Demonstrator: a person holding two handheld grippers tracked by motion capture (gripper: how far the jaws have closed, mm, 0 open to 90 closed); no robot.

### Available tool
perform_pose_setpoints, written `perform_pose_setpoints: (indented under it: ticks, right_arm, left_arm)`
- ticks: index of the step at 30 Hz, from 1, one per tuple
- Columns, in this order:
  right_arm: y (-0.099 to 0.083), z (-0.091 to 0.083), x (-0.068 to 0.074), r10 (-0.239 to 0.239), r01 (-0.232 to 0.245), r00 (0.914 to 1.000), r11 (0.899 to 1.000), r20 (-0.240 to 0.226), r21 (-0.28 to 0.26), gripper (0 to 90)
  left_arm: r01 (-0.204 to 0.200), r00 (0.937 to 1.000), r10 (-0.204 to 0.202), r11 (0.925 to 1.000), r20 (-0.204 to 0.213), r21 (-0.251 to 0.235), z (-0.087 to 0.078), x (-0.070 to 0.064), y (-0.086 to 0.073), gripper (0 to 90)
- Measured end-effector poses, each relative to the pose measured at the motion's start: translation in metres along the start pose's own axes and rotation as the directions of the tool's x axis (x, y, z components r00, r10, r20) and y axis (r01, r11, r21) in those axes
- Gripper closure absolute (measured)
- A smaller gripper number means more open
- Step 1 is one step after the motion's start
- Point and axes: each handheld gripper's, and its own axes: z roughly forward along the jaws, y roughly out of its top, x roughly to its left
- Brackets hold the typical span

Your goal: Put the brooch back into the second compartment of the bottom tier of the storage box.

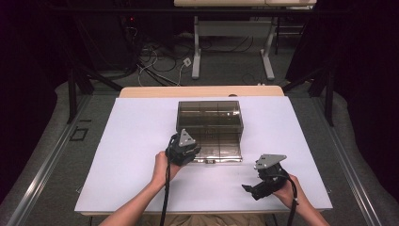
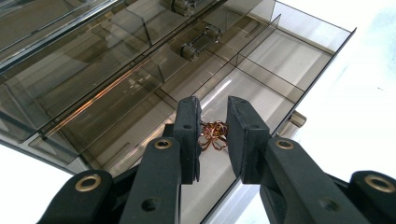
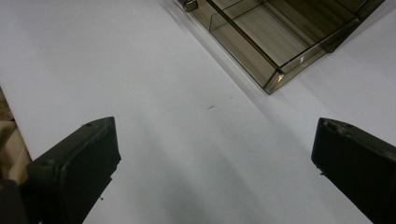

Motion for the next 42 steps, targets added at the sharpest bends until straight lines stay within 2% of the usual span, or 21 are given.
perform_pose_setpoints:
  ticks: [23,34,35,42]
  right_arm:
    - [0.0,0.0,0.0,-0.001,0.001,1.0,1.0,0.001,-0.001,0.5]
    - [0.0,0.0,0.0,-0.007,0.007,0.9999,1.0,-0.007,0.012,0.6]
    - [0.0,0.001,0.0,-0.012,0.012,0.9999,1.0,-0.002,-0.002,0.6]
    - [0.0,0.0,0.0,-0.011,0.011,0.9999,1.0,-0.003,-0.001,0.6]
  left_arm:
    - [-0.012,0.9995,0.012,0.9999,0.031,0.008,0.011,-0.006,0.004,74.6]
    - [-0.011,0.9993,0.011,0.9999,0.036,-0.012,0.011,-0.008,0.003,74.6]
    - [-0.012,0.9992,0.013,0.9998,0.037,-0.014,0.011,-0.008,0.003,74.6]
    - [-0.014,0.9987,0.015,0.9998,0.048,-0.016,0.013,-0.01,0.002,74.6]
